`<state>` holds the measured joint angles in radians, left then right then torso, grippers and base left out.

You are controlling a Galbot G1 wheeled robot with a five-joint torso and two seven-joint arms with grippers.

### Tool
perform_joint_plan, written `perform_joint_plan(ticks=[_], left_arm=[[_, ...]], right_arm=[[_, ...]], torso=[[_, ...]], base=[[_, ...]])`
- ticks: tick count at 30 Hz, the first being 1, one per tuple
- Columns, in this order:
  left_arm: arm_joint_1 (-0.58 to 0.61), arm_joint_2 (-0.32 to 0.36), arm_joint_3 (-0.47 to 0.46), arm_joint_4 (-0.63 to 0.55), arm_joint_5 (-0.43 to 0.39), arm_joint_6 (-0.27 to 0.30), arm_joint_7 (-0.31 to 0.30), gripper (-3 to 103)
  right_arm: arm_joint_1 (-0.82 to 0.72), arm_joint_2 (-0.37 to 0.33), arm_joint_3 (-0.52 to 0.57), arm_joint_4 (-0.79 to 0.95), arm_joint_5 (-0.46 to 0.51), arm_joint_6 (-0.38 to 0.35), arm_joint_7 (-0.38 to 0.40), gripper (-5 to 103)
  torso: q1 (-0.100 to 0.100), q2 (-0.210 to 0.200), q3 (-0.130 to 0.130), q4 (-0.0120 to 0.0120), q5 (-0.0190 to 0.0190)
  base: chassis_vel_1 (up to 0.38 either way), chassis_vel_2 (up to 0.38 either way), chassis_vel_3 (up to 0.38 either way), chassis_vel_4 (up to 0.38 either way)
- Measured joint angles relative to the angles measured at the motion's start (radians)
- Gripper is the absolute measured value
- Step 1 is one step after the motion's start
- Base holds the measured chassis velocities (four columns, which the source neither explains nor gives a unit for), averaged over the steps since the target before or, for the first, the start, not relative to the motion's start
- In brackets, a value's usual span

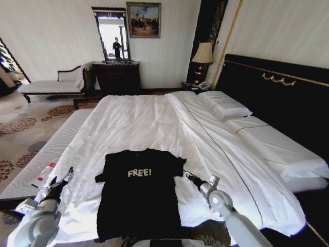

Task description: Fold the clothes on the bed.

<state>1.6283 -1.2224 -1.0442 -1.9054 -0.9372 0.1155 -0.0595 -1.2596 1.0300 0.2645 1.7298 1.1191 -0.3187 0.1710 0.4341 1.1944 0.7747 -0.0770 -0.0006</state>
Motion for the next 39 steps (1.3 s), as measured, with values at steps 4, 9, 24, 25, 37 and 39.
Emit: perform_joint_plan(ticks=[4,9,24,25,37,39], left_arm=[[0.0,0.005,-0.004,0.01,0.0,0.0,0.0,100],[-0.009,0.008,-0.003,0.019,-0.001,0.0,-0.001,100],[-0.027,0.01,0.009,0.036,0.0,0.002,-0.003,100],[-0.027,0.01,0.009,0.036,0.0,0.002,-0.003,100],[-0.031,0.007,0.012,0.033,0.0,0.005,-0.004,100],[-0.029,0.007,0.009,0.032,-0.001,0.005,-0.004,100]], right_arm=[[0.017,-0.002,-0.009,-0.014,0.013,-0.007,-0.001,79],[0.034,-0.001,-0.018,-0.02,0.031,-0.008,-0.004,72],[0.027,-0.003,-0.03,-0.015,0.027,-0.011,-0.011,18],[0.027,-0.003,-0.03,-0.015,0.027,-0.011,-0.011,18],[-0.015,-0.064,-0.031,0.049,0.029,-0.012,-0.012,0],[-0.038,-0.087,-0.031,0.073,0.029,-0.012,-0.012,0]], torso=[[0.0,0.0,0.0,0.0,-0.0001],[0.0,0.0,0.0,0.0001,-0.0001],[0.0,0.0,0.0,0.0,-0.0001],[0.0,0.0,0.0,0.0,-0.0001],[0.0,0.0,0.0,0.0,-0.0001],[0.0,0.0,0.0,0.0001,-0.0001]], base=[[0.0,0.0,0.0,0.0],[0.0,0.0,0.0,0.0],[0.0,0.0,0.0,0.0],[0.0,0.0,0.0,0.0],[0.0,0.0,0.0,0.0],[0.0,0.0,0.0,0.0]])
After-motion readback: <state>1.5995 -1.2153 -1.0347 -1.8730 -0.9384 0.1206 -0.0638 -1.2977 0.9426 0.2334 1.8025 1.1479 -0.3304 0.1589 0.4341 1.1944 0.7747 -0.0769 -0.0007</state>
